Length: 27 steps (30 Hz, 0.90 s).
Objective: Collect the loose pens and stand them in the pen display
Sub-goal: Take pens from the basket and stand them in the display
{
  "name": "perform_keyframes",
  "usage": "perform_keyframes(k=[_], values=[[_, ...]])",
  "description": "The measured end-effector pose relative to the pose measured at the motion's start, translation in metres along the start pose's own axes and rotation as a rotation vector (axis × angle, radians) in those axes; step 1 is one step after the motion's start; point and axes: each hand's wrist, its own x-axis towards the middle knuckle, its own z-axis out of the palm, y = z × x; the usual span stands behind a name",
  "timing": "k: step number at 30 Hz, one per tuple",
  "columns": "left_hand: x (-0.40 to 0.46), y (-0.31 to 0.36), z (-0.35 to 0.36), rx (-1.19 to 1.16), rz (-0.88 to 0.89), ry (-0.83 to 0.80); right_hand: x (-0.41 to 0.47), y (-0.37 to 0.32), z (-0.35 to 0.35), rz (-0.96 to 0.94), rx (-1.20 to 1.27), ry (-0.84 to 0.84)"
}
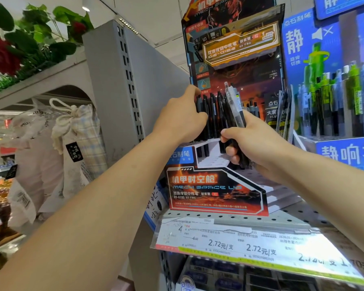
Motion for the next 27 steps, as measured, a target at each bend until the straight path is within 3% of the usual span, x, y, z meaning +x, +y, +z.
perform_keyframes(k=[13, 18, 22, 27], values=[[-0.007, 0.005, -0.005, -0.058, -0.03, -0.036, -0.002, -0.003, 0.0, 0.009, 0.043, 0.02], [-0.012, 0.01, -0.017, -0.272, -0.06, 0.165, -0.003, -0.004, -0.001, -0.008, 0.094, -0.008], [-0.022, 0.02, -0.021, -0.429, -0.106, 0.101, -0.007, -0.005, 0.001, -0.058, 0.13, -0.029], [-0.03, 0.031, -0.019, -0.455, -0.09, 0.089, -0.009, -0.007, 0.003, -0.086, 0.176, -0.066]])
